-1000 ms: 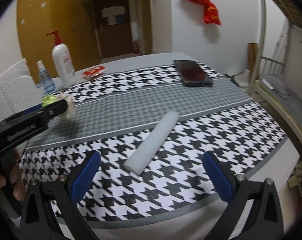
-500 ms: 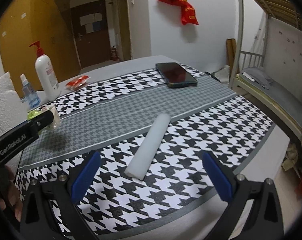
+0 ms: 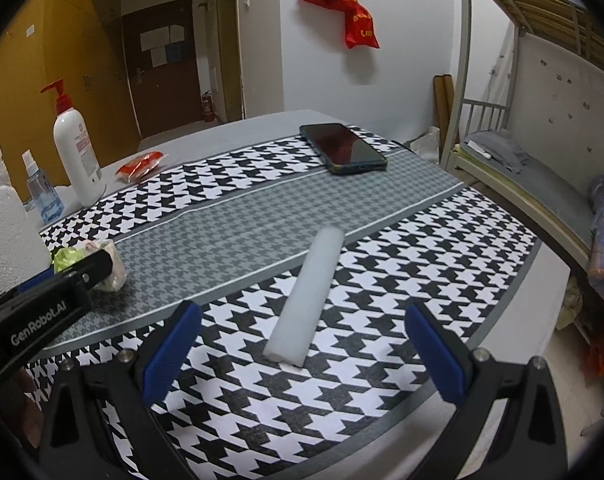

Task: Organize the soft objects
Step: 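Grasp the white foam roller with the right tool while the left tool holds the bag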

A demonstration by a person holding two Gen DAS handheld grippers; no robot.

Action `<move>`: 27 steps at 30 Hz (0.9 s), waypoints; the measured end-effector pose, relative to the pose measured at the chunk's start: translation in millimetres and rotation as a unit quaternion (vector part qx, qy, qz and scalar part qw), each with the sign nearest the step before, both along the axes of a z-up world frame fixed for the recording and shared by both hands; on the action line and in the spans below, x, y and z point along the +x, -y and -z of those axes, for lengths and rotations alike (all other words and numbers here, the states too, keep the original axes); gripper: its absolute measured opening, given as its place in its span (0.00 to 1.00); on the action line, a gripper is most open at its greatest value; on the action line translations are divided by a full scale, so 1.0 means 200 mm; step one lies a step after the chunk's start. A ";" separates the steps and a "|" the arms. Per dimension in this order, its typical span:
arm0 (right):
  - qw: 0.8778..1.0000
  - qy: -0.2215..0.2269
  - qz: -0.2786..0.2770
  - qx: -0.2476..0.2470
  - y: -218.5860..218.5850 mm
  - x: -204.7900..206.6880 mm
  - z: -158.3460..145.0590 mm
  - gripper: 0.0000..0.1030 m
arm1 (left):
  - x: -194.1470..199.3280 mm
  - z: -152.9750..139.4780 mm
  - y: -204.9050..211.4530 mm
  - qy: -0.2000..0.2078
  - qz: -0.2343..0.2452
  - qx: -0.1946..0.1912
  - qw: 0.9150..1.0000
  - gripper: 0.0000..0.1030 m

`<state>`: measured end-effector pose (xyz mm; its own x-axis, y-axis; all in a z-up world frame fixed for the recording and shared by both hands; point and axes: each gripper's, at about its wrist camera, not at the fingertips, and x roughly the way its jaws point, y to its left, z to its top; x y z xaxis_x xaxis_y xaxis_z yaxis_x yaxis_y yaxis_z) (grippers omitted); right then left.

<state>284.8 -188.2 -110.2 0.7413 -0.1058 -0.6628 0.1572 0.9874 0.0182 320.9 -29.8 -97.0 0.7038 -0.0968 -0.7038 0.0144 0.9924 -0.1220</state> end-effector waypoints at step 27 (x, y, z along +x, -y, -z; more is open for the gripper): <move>0.999 -0.051 0.000 -0.018 -0.07 0.11 0.08 0.42 | 0.03 0.03 0.02 -0.020 0.002 0.016 1.000 0.67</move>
<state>307.4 -174.4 -126.6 0.6703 -0.1306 -0.7305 0.1566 0.9871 -0.0328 326.1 -34.0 -103.9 0.6744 -0.0770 -0.7344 0.0142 0.9957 -0.0913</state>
